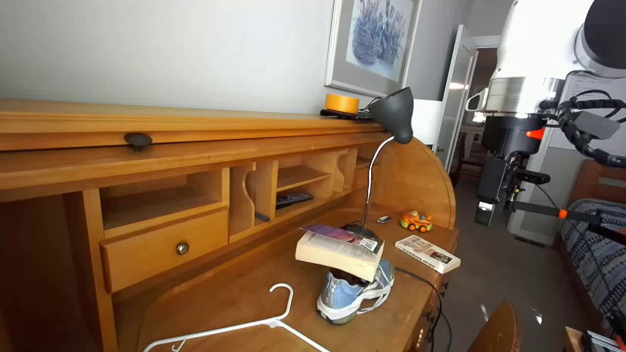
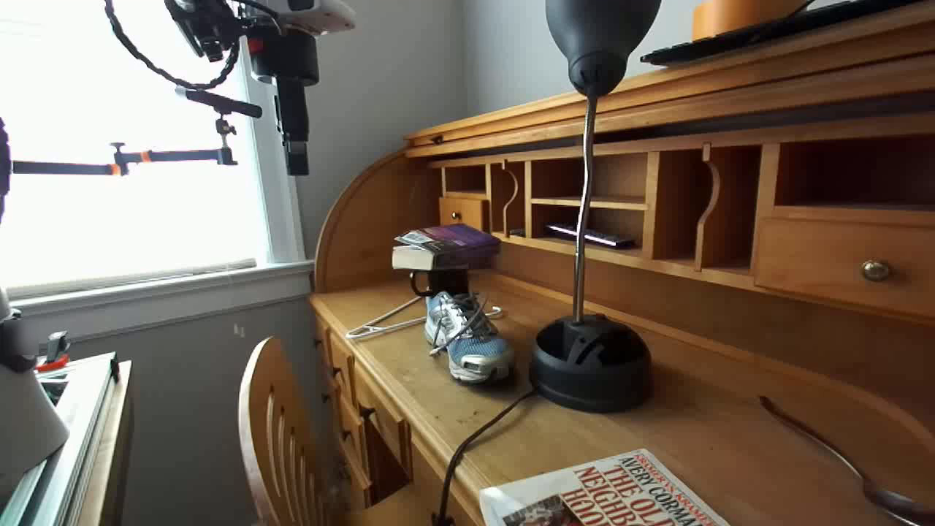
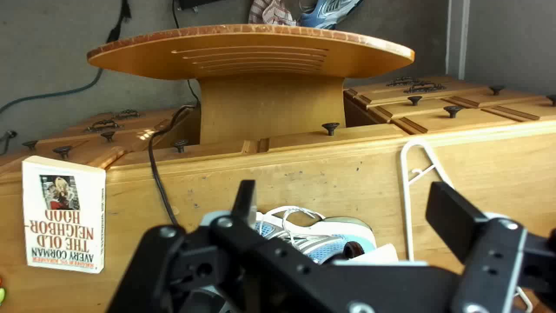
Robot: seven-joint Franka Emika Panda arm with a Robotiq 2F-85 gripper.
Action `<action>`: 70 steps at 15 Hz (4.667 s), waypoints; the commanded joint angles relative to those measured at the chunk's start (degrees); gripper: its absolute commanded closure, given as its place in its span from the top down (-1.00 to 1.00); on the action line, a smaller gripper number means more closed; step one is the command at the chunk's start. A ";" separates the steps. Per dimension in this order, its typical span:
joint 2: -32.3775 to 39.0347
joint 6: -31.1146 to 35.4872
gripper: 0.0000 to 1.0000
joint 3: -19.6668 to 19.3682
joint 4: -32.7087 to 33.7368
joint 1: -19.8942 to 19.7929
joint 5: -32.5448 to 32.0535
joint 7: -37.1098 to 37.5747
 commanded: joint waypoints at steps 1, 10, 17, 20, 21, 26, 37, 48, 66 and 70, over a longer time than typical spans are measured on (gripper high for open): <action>0.01 -0.13 1.00 0.18 0.09 -0.21 0.13 -0.14; 2.58 4.84 1.00 -0.86 -0.62 -3.10 -1.81 0.98; 13.83 20.48 1.00 -5.33 -0.93 -12.07 -8.18 0.84; 21.37 26.55 1.00 -5.96 -0.02 -14.54 -12.55 0.68; 23.43 28.45 1.00 -5.92 0.14 -15.36 -14.28 1.21; 34.55 35.15 1.00 -7.18 2.64 -18.23 -23.21 3.06; 50.10 39.80 1.00 -17.10 11.55 -15.91 -31.38 5.07; 59.58 44.73 1.00 -28.09 15.78 -6.03 -48.68 22.70; 67.39 43.94 1.00 -31.97 18.20 1.48 -70.32 45.35; 69.28 43.51 1.00 -31.96 19.41 2.15 -71.79 46.98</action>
